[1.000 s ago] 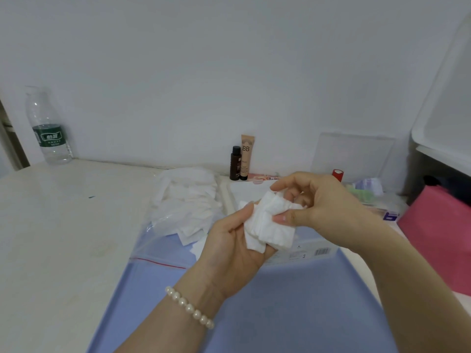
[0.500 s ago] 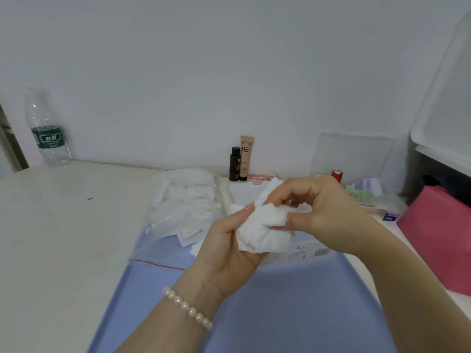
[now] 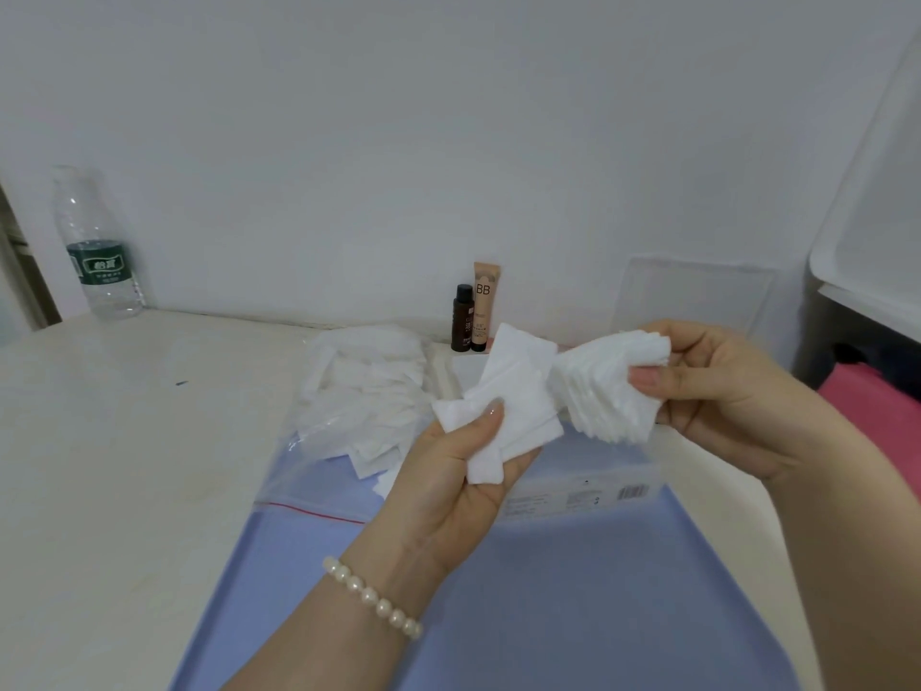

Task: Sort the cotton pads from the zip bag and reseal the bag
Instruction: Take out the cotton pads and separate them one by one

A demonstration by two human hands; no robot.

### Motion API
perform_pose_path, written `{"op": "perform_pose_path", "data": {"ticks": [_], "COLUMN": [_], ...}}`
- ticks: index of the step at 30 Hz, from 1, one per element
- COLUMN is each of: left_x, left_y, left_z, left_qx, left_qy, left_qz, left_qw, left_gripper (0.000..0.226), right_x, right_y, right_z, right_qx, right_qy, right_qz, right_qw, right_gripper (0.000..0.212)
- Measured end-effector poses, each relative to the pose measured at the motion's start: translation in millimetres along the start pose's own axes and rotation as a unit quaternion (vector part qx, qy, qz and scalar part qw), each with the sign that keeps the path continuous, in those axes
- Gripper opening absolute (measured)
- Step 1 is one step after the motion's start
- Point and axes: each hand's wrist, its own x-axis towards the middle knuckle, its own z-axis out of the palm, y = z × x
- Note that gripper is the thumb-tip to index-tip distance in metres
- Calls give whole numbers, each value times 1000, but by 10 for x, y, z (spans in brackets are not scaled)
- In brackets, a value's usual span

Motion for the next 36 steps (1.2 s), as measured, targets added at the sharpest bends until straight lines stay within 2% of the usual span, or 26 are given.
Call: {"op": "perform_pose_path", "data": {"ticks": [3, 7, 12, 15, 20, 25, 30, 33, 36], "left_x": [17, 41, 20, 2, -13, -19, -41, -52, -59], "left_y": [-27, -49, -38, -29, -17, -4, 6, 20, 38], "left_z": [-22, -47, -24, -10, 11, 6, -31, -6, 33], "left_qx": [20, 59, 25, -1, -29, -47, -55, -89, -103], "left_qy": [-17, -44, -49, -42, -32, -54, -82, -66, -21], "left_qz": [9, 11, -17, -30, -32, -18, 0, -10, -30], "left_qw": [1000, 997, 998, 999, 999, 997, 995, 994, 994], "left_gripper": [44, 46, 42, 48, 47, 60, 68, 70, 59], "right_x": [41, 86, 100, 109, 114, 135, 111, 101, 100], "right_y": [61, 149, 171, 181, 175, 207, 194, 194, 217], "right_z": [131, 303, 361, 367, 417, 510, 589, 595, 604], "right_qx": [-17, -66, -92, -108, -149, -302, -372, -394, -438], "right_qy": [-24, -6, 31, 52, 80, 131, 124, 137, 143], "right_qz": [10, 31, 23, 20, 19, -37, -60, -63, -112], "right_qw": [1000, 997, 995, 993, 985, 944, 918, 907, 880], "right_gripper": [53, 29, 29, 31, 17, 29, 29, 27, 29]}}
